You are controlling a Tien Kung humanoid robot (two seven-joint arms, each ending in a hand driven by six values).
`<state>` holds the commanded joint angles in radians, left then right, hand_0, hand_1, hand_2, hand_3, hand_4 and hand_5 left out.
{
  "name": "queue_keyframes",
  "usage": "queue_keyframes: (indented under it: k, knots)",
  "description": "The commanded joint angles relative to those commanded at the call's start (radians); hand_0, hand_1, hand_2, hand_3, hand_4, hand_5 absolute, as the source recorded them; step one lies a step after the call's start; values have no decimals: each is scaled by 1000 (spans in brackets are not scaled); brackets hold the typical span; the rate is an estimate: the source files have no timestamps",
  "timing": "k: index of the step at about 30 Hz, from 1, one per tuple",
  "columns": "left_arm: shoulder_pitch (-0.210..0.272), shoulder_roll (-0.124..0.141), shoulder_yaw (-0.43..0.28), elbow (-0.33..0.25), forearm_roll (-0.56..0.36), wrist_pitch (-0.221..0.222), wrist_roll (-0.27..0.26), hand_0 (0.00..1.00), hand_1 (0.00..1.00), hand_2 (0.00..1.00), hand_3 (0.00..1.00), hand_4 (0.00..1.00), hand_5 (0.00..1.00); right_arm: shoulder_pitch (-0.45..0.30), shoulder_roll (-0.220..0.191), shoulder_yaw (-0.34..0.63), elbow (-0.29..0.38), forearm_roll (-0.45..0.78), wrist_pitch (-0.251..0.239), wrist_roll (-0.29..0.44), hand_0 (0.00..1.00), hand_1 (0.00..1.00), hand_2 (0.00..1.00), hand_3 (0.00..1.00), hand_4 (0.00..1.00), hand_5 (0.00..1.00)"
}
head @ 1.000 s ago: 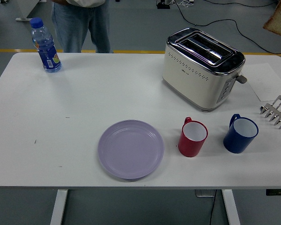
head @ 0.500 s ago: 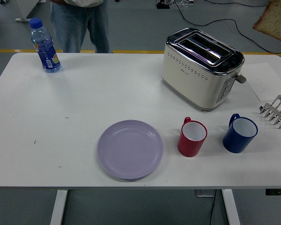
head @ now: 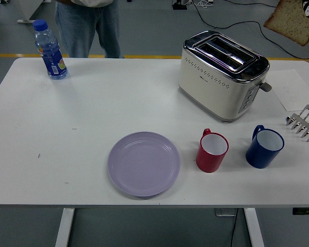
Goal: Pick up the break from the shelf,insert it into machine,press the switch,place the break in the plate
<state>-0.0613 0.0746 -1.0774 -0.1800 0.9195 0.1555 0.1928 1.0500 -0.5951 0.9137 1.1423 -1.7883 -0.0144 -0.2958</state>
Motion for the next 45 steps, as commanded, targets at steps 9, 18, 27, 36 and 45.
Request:
queue_keyframes:
  k: [9,18,27,36,45]
  knots:
    - [0,0,3,0,-1,1,2,704,730,717,594,373,835,14,31,-21,-28,1,-31,40,335,378,484,527,345,2]
    - [5,-1,-2,0,8,0,5,704,730,717,593,372,834,29,83,-43,-66,4,-54,57,336,377,479,523,344,2]
    - [5,1,3,0,7,0,4,704,731,717,593,373,834,37,122,-76,-101,11,-115,94,329,368,470,510,385,2]
    - [2,1,10,0,-3,1,2,704,731,717,593,373,834,41,145,-95,-124,8,-166,120,321,361,460,503,402,2]
    - [0,1,11,0,-1,0,3,704,730,717,593,373,833,46,182,-107,-148,11,-182,131,315,341,456,497,407,2]
